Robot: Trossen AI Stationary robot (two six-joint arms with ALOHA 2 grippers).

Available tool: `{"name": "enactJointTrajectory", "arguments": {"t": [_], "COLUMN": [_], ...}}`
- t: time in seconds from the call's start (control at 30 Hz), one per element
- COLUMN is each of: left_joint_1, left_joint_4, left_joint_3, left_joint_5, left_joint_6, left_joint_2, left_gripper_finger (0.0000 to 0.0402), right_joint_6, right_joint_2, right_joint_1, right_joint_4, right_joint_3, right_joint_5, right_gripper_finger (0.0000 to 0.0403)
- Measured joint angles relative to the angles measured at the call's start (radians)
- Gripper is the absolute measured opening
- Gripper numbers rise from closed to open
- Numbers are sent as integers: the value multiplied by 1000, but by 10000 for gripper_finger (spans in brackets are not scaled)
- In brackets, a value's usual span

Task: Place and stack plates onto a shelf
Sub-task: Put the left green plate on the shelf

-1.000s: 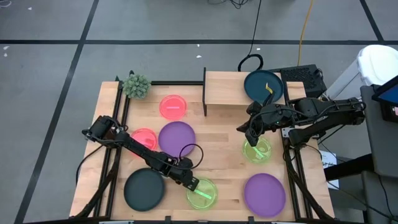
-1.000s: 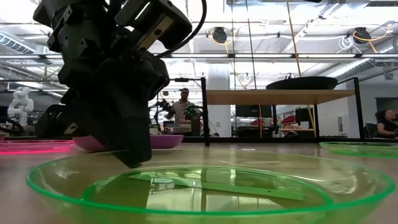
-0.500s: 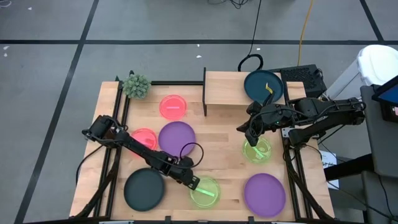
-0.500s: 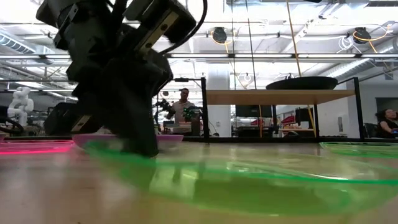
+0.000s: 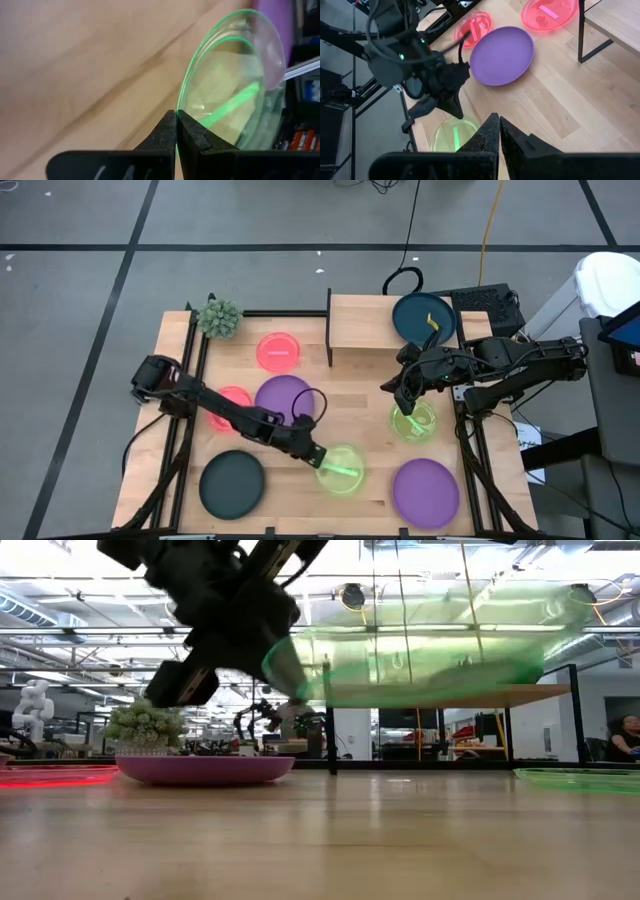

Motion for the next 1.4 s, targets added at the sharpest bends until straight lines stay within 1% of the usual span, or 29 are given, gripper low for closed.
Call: {"name": "enactJointTrajectory", "arguments": {"t": [0.3,0.57,0.7,0.9,1.03,1.1,1.23,1.4], "left_joint_1": [72,172,236,353,422,455,521,593], "left_joint_4": [-21,-111,-115,-111,-107,-80,-35,-55], "left_joint_3": [0,1,1,1,1,1,24,69], "left_joint_5": [-104,-104,-103,-31,-6,1,70,75], "left_joint_6": [80,175,237,333,404,442,547,673], "left_joint_2": [-127,-235,-283,-330,-355,-356,-355,-345], "left_gripper_finger": [3,3,3,3,3,3,3,3], "right_joint_6": [5,49,55,110,150,167,191,213], "right_joint_2": [0,-11,-15,-15,-15,-16,-16,-16], "right_joint_1": [0,0,0,0,0,0,0,0], "right_joint_4": [-1,-8,-8,-8,-8,-8,-30,-88], "right_joint_3": [0,0,0,0,0,0,0,0], "right_joint_5": [12,21,21,21,20,18,7,-6], "right_gripper_finger": [0,0,0,0,0,0,0,0]}}
